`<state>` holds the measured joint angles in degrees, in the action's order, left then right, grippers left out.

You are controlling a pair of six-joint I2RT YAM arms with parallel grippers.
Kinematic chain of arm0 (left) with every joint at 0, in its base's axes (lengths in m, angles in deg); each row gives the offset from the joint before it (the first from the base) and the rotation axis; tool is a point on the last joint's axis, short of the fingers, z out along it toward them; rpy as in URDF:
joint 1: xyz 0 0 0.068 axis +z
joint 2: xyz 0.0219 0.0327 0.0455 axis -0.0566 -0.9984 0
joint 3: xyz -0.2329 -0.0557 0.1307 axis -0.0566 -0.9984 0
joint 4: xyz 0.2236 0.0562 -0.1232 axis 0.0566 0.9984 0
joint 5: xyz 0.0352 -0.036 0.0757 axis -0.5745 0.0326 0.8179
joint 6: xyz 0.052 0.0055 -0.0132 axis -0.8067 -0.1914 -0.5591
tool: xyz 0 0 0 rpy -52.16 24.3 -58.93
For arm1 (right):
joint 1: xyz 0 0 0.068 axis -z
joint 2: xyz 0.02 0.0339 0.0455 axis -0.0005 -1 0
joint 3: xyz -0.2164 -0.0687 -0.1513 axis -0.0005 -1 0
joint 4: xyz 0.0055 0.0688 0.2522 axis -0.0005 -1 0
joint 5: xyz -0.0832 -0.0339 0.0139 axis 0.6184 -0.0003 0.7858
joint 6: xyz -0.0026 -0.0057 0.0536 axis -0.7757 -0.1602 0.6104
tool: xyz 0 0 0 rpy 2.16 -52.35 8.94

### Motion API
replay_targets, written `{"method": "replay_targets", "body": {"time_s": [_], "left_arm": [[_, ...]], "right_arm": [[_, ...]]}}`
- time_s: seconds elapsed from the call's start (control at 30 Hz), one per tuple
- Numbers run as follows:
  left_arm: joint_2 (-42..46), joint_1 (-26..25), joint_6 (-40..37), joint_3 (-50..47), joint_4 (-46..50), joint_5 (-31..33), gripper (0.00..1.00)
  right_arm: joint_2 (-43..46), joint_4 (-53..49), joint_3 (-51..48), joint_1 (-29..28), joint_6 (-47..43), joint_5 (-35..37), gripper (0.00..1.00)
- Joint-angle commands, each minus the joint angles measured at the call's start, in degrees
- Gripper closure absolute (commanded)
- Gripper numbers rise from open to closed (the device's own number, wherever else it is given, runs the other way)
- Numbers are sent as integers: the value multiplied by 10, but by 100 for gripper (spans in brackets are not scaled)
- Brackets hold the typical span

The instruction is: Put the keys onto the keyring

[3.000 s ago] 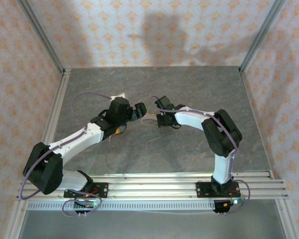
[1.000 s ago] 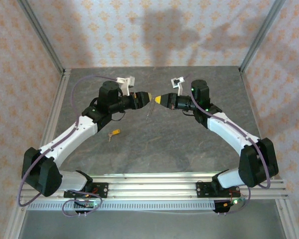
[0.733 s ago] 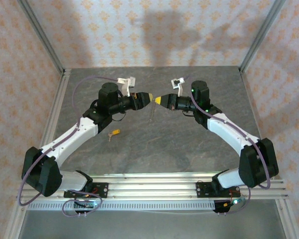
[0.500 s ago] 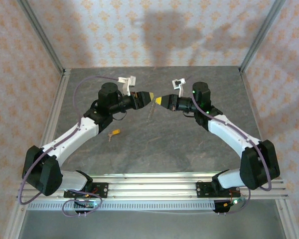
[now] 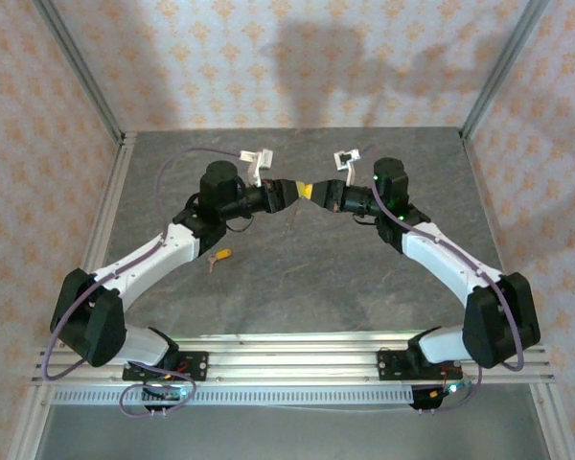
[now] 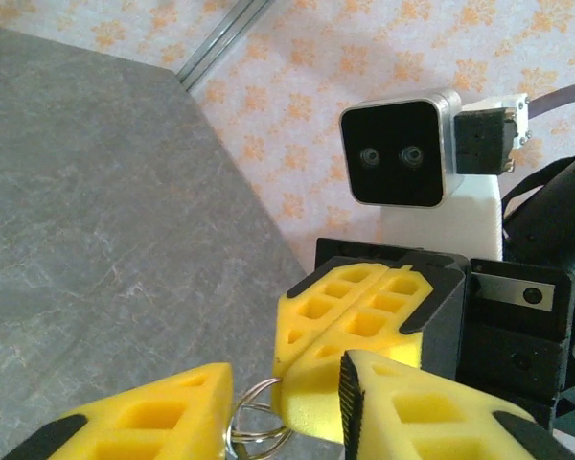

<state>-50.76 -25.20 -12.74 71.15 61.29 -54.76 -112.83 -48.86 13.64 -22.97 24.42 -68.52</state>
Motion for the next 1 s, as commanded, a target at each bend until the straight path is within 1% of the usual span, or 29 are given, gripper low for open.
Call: {"method": "replay_targets", "body": {"time_s": [0.0, 0.37, 0.47, 0.57, 0.6, 0.7, 0.87, 0.97], "left_arm": [[4, -7, 1, -6, -42, -22, 72], [17, -8, -6, -23, -47, -38, 74], [17, -9, -9, -26, -50, -44, 81], [18, -8, -9, -31, -60, -53, 90], [19, -9, -9, -32, -61, -54, 91], [20, -10, -15, -28, -49, -53, 88], [14, -16, -18, -23, -44, -51, 78], [6, -24, -23, -14, -37, -50, 76]], "right_arm": [[16, 16, -4, 0, -16, 14, 100], [-5, 26, -2, 4, -10, 23, 100], [-10, 22, 2, 4, -11, 25, 100], [-16, 16, 5, 4, -13, 30, 100], [-18, 16, 6, 4, -13, 31, 100], [-19, 16, 7, 4, -13, 31, 100], [-22, 16, 10, 4, -10, 27, 100], [-21, 18, 10, 4, -7, 23, 100]]}}
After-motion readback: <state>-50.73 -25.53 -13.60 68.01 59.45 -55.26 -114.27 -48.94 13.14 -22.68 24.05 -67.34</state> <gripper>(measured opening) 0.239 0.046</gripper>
